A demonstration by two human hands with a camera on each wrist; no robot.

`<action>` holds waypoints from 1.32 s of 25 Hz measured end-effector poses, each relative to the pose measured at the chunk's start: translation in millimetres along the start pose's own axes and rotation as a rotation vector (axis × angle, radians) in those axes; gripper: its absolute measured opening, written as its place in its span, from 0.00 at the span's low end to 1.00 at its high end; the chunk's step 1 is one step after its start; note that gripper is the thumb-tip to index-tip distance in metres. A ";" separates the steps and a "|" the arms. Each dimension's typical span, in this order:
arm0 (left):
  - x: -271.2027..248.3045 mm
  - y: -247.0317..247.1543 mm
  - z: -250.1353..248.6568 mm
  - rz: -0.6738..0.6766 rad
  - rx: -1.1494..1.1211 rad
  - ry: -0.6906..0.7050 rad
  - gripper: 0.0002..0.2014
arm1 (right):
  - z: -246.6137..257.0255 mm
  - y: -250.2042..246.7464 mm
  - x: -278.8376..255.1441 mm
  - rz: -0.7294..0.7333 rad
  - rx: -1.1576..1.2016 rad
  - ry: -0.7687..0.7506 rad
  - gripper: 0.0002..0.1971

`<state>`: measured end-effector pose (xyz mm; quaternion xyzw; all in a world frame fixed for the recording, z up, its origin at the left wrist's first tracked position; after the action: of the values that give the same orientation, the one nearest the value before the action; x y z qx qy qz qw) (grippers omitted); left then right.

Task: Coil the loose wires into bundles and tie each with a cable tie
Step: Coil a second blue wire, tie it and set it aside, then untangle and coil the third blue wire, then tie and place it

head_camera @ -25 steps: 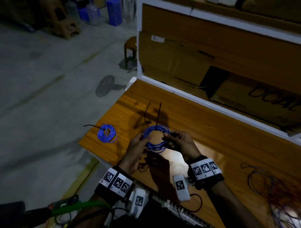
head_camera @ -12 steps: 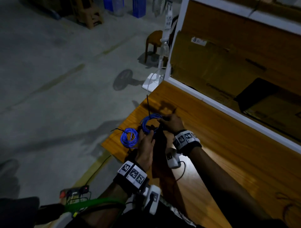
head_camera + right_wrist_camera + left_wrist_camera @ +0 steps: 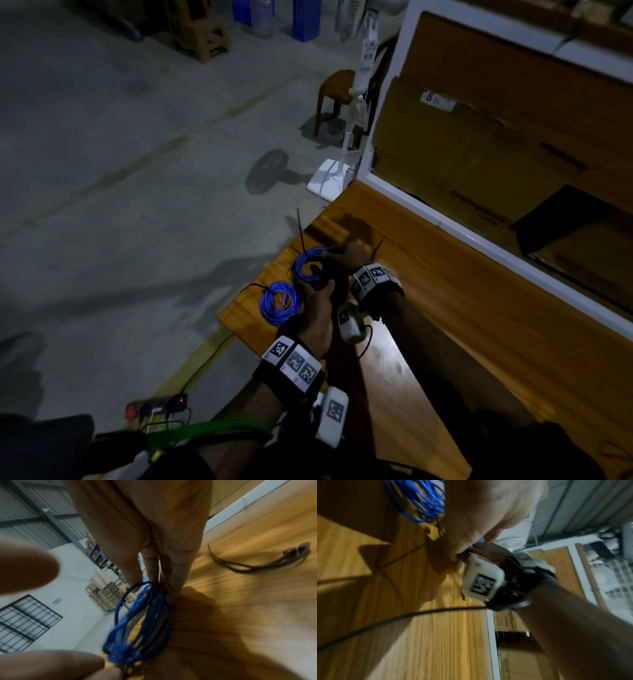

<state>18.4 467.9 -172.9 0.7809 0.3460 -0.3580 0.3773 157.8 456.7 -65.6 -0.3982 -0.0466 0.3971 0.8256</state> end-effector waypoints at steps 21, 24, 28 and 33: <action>-141.9 65.4 36.7 0.069 0.669 0.034 0.16 | -105.6 -97.8 -175.0 -0.263 0.479 -0.008 0.10; -163.9 102.4 72.1 0.180 0.784 0.064 0.15 | -137.1 -117.8 -234.9 -0.310 0.516 0.005 0.10; -188.4 155.9 126.1 0.285 0.982 0.109 0.12 | -188.2 -146.2 -315.3 -0.452 0.595 0.122 0.12; -218.8 211.2 189.3 0.433 1.193 0.181 0.12 | -229.4 -168.2 -404.7 -0.633 0.618 0.193 0.08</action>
<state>22.8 149.9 -8.2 0.9360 -0.0478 -0.3372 -0.0888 76.7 -27.8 -7.6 -0.1346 0.0321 0.0813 0.9870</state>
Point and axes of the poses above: each hand's wrist, its own x-axis towards the middle knuckle, its own y-axis out of the palm, z = x × y, the point moved 10 cm from there along x, towards the middle knuckle, and after that the axes turned 13 degrees about -y, right-handed, at the moved point
